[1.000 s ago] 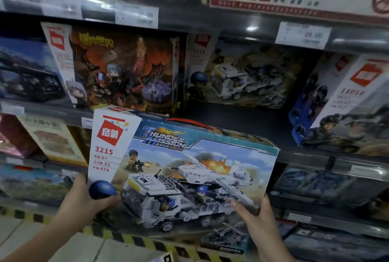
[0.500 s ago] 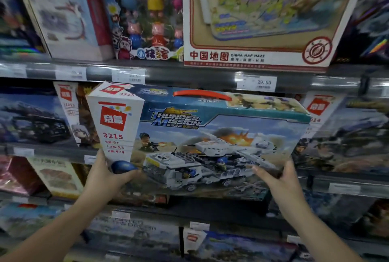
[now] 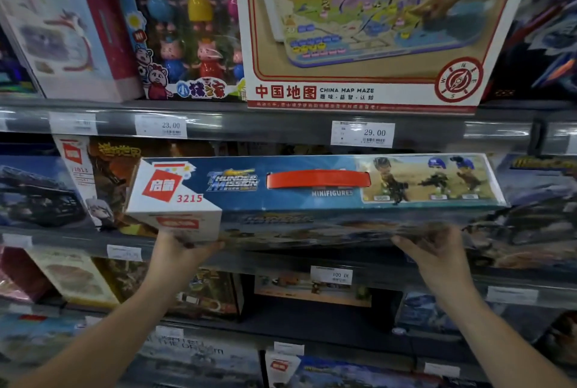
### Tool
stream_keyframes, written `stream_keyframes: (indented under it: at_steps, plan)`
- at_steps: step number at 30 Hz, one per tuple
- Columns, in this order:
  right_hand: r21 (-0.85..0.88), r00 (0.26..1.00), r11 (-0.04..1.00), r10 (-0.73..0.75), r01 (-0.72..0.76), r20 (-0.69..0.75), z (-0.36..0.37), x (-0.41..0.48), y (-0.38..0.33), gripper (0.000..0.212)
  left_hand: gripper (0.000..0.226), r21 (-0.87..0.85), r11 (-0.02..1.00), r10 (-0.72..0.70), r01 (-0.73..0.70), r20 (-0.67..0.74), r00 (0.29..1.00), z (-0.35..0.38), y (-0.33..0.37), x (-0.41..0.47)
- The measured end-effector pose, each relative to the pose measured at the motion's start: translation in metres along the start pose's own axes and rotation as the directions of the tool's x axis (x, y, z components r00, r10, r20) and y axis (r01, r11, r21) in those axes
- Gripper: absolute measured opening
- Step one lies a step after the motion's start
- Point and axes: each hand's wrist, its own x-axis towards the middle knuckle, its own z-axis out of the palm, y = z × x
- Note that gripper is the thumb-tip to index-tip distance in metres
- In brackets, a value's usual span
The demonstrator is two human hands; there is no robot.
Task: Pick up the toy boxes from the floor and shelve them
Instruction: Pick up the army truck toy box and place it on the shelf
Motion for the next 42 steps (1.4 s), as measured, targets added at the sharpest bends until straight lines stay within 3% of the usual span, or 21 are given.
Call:
stream_keyframes:
  at_steps: [7,14,24,33,37,42]
  plan:
    - [0.037,0.998,0.998,0.056,-0.056,-0.004,-0.005,0.020,0.016,0.050,0.050,0.018,1.000,-0.004,0.003,0.029,1.000,0.020,-0.013,0.014]
    - [-0.088,0.999,0.996,0.004,-0.008,-0.043,-0.013,0.028,0.025,0.039,0.058,0.009,1.000,-0.028,0.028,0.074,0.997,0.039,-0.024,0.029]
    - [-0.256,0.996,0.966,-0.061,0.044,-0.059,-0.006,0.040,0.035,0.044,0.054,0.060,0.993,-0.103,0.099,0.077,0.992,0.052,-0.036,0.061]
    - [-0.414,0.993,0.910,-0.067,0.021,-0.095,-0.002,0.044,0.040,0.068,0.048,0.134,0.988,-0.099,0.080,0.136,0.986,0.054,-0.032,0.079]
    - [-0.421,0.992,0.907,-0.023,-0.030,-0.121,-0.003,0.050,0.049,0.121,0.049,0.154,0.985,-0.106,0.079,0.171,0.980,0.051,-0.033,0.084]
    - [-0.457,0.990,0.890,-0.065,0.000,-0.126,0.001,0.054,0.043,0.137,0.042,0.178,0.983,-0.075,0.039,0.199,0.977,0.048,-0.033,0.089]
